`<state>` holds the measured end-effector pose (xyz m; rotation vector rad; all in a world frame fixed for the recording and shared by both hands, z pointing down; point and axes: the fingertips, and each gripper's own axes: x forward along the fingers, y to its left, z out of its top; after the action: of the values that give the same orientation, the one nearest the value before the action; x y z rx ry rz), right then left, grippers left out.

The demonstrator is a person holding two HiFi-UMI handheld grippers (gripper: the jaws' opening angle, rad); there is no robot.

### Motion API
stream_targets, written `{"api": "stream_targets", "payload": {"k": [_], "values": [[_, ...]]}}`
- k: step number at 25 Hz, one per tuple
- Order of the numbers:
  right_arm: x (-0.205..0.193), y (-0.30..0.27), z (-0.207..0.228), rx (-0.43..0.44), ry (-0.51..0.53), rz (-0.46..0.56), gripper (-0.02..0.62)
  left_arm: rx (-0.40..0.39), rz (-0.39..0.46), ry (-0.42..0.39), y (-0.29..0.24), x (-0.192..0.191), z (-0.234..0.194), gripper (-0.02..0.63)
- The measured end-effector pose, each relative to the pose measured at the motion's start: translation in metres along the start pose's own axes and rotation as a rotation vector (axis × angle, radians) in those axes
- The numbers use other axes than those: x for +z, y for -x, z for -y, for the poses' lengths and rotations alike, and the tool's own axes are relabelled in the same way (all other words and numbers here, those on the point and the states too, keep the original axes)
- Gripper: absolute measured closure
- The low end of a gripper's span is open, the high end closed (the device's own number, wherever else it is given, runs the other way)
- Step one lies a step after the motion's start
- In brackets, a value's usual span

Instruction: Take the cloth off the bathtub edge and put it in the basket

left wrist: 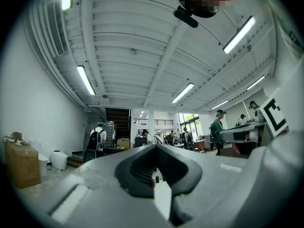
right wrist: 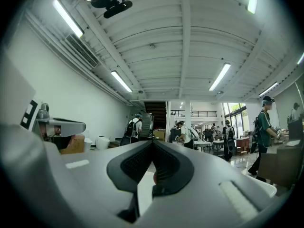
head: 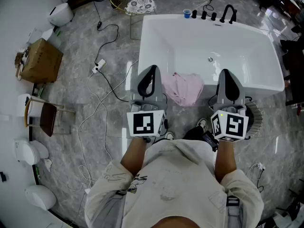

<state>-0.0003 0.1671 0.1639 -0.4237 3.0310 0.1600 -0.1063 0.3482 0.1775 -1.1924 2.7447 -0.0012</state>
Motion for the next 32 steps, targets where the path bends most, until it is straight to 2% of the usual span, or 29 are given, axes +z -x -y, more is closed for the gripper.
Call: {"api": "stream_targets", "payload": {"k": [20,27,32], "values": [[-0.029,-0.018,0.030,0.025,-0.015,-0.075,0.594,-0.013,-0.023,0.018,-0.033,-0.008,0.025,0.604],[-0.055,-0.050,0.062,0.055,-0.031,-0.121,0.594,0.022,-0.060,0.057,-0.070,-0.025,0.039,0.604],[-0.085,-0.076,0.075,0.090,-0.055,-0.174,0.594,0.044,-0.088,0.034,-0.094,-0.046,0.045,0.604]]}}
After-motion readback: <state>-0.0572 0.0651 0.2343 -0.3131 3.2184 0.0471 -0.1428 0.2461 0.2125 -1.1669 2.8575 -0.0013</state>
